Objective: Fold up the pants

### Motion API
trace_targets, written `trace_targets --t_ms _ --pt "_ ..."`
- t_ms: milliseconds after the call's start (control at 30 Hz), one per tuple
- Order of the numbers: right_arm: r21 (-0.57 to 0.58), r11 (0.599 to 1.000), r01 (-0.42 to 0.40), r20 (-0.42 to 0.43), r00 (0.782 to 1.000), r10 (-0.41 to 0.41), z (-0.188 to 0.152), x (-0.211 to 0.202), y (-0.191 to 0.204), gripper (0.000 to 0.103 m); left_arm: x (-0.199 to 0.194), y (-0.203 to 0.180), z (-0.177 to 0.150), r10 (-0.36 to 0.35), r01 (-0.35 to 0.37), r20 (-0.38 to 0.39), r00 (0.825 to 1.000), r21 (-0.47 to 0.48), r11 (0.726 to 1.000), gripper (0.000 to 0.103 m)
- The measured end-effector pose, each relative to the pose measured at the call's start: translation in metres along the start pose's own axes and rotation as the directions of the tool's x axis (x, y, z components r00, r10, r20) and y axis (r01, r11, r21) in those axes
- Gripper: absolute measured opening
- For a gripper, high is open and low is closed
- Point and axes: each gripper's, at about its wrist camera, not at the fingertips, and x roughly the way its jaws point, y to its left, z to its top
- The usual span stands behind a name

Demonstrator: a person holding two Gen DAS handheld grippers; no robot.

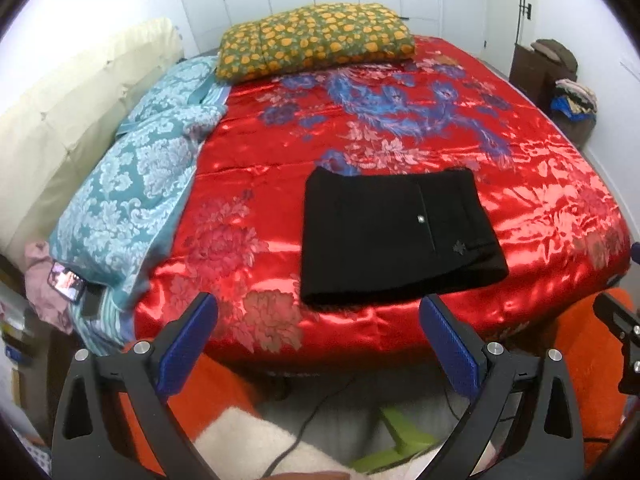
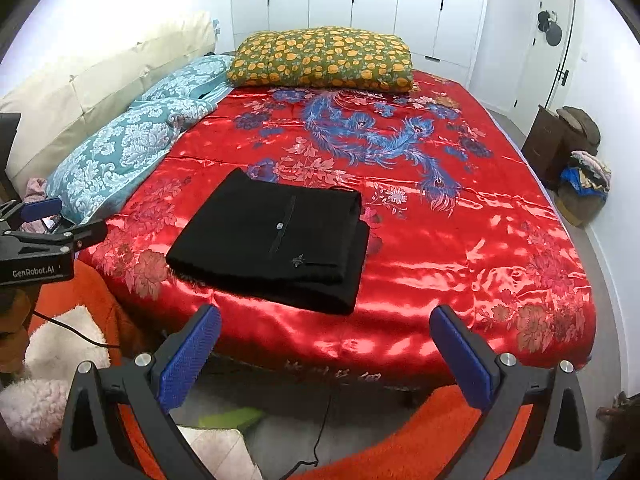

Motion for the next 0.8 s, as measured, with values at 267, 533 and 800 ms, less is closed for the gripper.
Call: trace_targets --t_ms 267,533,800 --pt "-0.027 1.0 0.013 0.005 1.0 -0.013 0.0 -0.004 0.016 0.103 -0.003 0.0 -0.003 0.0 0.0 -0.005 1.0 0.0 1.0 0.101" --pt "-0.012 1.0 0.0 -0.006 1.0 0.0 0.0 -0.007 0.017 0.103 -0.003 0.005 -0.003 0.016 -0.016 -0.012 1.0 -0.013 1.0 0.103" --pt "-0.034 0.999 0.012 -0.021 1.0 -0.013 0.0 -0.001 0.022 0.103 -0.01 0.005 -0.004 -0.027 0.027 0.038 0.999 -0.014 1.0 0.103"
